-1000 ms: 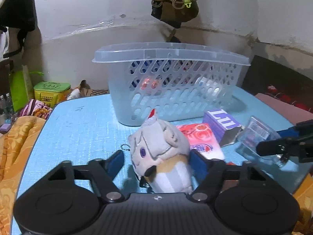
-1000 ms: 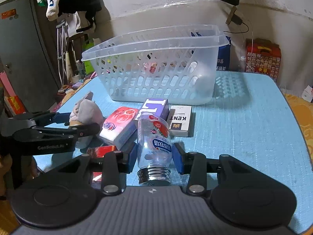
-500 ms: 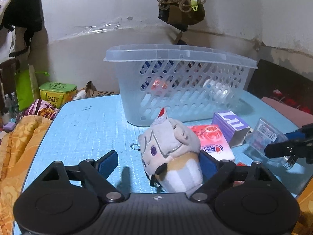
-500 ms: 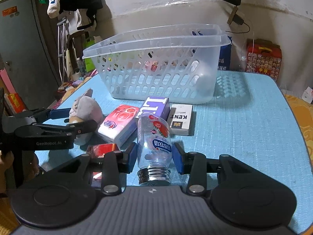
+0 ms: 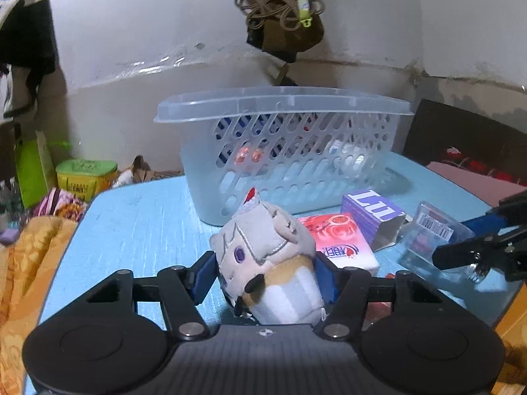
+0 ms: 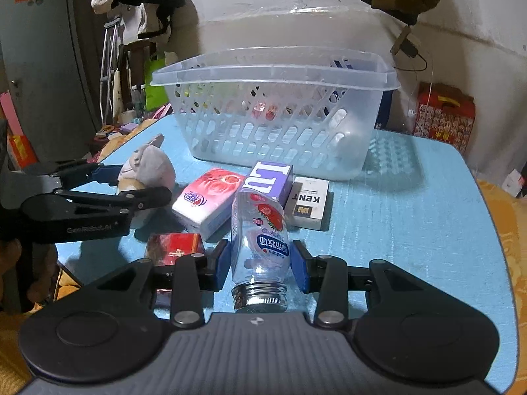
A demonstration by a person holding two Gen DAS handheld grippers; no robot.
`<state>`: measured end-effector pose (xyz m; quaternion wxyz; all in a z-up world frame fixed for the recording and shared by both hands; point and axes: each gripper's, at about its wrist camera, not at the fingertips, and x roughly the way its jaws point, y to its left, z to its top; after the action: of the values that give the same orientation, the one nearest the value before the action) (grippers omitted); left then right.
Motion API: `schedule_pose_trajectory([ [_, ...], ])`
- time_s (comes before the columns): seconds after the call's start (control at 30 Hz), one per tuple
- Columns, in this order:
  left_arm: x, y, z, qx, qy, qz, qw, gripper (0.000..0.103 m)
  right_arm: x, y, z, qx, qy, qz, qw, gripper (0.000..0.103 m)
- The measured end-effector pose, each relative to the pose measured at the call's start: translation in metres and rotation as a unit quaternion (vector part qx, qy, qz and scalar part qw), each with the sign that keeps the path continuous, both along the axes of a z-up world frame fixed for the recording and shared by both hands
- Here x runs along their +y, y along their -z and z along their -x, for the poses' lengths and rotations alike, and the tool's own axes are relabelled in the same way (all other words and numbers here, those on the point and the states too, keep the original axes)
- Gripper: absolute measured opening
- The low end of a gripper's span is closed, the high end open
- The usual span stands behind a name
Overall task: Organize objects
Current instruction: 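Lift the bottle and plush toy over the clear basket and open both tools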
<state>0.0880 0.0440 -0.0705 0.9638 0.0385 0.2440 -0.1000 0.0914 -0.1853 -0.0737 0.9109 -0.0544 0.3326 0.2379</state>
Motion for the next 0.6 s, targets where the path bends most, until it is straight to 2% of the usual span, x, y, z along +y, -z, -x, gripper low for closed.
schedule_pose_trajectory([
  [0.1, 0.003, -0.006, 0.003, -0.009, -0.007, 0.003, 0.9999, 0.065, -0.007, -0.007, -0.001, -0.005, 0.007, -0.014, 1.0, 0.043],
  [0.23, 0.002, -0.022, 0.009, -0.04, -0.019, 0.001, 0.999, 0.065, -0.02, -0.016, -0.005, -0.011, 0.02, -0.04, 0.999, 0.043],
  [0.37, -0.006, -0.033, 0.014, -0.063, -0.017, -0.011, 0.9978, 0.065, -0.027, -0.013, -0.009, -0.008, 0.024, -0.046, 0.999, 0.043],
  [0.6, -0.016, -0.044, 0.016, -0.073, -0.015, -0.016, 0.9971, 0.065, -0.036, -0.014, -0.014, -0.009, 0.031, -0.064, 0.997, 0.043],
])
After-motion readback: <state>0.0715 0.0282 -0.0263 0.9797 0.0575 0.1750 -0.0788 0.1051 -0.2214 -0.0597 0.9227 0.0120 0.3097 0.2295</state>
